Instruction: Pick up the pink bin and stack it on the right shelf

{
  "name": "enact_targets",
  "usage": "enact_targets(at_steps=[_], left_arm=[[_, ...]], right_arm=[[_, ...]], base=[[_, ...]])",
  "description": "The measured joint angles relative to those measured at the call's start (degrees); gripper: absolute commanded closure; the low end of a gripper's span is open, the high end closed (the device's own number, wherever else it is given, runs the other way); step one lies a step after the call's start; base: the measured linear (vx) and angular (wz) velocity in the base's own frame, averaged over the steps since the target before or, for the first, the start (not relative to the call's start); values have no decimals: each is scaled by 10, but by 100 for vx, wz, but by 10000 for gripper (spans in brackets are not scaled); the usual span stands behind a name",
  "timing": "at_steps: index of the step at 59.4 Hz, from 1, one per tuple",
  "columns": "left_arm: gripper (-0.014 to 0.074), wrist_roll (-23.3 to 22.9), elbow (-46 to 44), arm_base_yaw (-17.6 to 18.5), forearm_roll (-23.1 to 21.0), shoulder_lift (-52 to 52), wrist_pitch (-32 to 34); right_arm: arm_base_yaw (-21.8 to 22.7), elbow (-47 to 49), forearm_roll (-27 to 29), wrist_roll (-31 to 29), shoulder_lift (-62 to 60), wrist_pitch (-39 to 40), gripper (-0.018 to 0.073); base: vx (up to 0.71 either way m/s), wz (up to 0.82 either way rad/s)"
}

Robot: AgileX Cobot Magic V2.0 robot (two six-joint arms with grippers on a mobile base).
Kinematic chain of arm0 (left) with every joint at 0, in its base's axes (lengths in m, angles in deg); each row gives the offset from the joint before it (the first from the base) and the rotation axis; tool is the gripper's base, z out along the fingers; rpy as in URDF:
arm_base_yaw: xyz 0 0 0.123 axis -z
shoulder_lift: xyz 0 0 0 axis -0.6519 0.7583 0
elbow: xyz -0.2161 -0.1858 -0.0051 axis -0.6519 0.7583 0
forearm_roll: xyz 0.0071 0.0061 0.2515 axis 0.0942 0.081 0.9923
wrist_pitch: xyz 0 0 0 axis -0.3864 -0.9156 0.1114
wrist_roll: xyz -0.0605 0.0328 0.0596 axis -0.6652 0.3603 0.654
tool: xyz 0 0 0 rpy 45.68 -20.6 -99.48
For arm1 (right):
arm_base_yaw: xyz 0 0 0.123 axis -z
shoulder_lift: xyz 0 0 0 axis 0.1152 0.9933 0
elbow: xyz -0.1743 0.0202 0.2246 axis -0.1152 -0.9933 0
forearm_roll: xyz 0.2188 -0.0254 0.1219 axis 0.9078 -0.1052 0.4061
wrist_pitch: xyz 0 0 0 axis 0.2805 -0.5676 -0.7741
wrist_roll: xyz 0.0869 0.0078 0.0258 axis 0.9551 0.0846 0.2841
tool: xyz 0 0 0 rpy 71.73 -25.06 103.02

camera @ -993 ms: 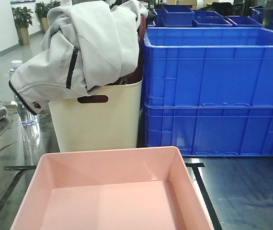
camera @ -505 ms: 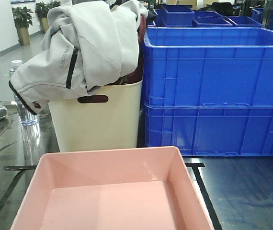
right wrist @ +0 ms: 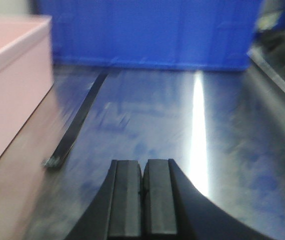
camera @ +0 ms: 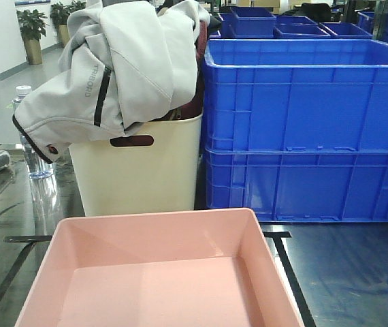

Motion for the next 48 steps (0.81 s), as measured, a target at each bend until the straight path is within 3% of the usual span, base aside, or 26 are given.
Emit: enact_targets(at_steps=[19, 29, 48], left_arm=[[602, 0, 0, 0, 0, 0, 0], [602, 0, 0, 0, 0, 0, 0], [602, 0, 0, 0, 1, 0, 0]], right_arm=[[29, -63, 15, 6, -38, 147, 568], [28, -63, -19, 9, -38, 156, 568], [23, -63, -32, 23, -38, 157, 568]], base=[[0, 0], [0, 0], [0, 0]])
